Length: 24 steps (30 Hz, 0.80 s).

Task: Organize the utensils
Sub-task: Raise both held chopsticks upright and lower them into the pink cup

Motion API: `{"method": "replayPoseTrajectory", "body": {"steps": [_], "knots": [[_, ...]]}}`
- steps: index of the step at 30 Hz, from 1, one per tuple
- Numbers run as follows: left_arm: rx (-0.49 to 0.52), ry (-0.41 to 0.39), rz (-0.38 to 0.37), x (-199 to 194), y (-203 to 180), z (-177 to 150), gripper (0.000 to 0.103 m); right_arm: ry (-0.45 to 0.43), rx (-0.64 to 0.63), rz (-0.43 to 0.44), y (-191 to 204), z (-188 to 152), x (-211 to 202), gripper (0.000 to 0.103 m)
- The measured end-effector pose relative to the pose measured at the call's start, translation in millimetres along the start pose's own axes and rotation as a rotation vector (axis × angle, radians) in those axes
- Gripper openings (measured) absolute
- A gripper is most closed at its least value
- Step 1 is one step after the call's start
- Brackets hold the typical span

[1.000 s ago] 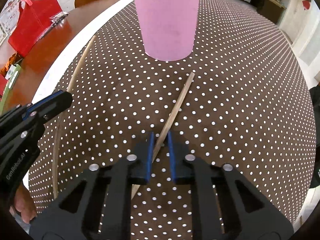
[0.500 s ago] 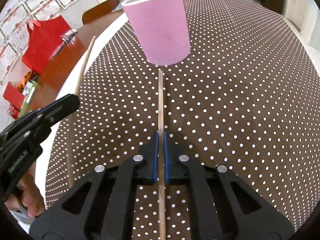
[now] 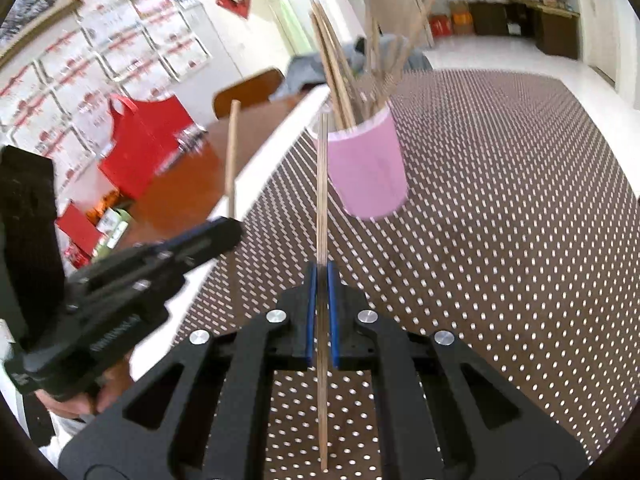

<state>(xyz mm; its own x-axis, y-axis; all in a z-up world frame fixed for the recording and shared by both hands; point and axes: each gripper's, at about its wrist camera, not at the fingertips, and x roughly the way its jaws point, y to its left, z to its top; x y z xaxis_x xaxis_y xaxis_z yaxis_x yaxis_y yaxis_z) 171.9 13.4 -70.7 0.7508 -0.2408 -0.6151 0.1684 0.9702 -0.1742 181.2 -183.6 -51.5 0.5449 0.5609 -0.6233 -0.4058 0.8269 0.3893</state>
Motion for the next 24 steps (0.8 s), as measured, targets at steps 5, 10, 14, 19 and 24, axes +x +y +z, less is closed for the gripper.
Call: {"method": "replayPoseTrajectory", "body": {"steps": [5,10,14,19,24], "knots": [[0.017,-0.053,-0.017,-9.4,-9.4,8.6,0.007,-0.071,-0.019,0.032,7.6,8.8,-23.9,0.006],[0.032,-0.105,-0.024,-18.1,-15.7,18.3,0.007,-0.122,-0.033,0.044,15.3,20.3,-27.6,0.006],[0.036,-0.151,-0.026,-25.0,-17.9,27.9,0.007,-0.170,-0.039,0.055,16.2,27.7,-38.8,0.006],[0.042,-0.212,-0.017,-34.6,-21.2,44.7,0.007,-0.245,-0.061,0.046,23.0,41.7,-48.3,0.006],[0.039,-0.276,-0.017,-45.1,-21.5,65.8,0.007,-0.308,-0.079,0.051,32.8,60.8,-54.1,0.006]]}}
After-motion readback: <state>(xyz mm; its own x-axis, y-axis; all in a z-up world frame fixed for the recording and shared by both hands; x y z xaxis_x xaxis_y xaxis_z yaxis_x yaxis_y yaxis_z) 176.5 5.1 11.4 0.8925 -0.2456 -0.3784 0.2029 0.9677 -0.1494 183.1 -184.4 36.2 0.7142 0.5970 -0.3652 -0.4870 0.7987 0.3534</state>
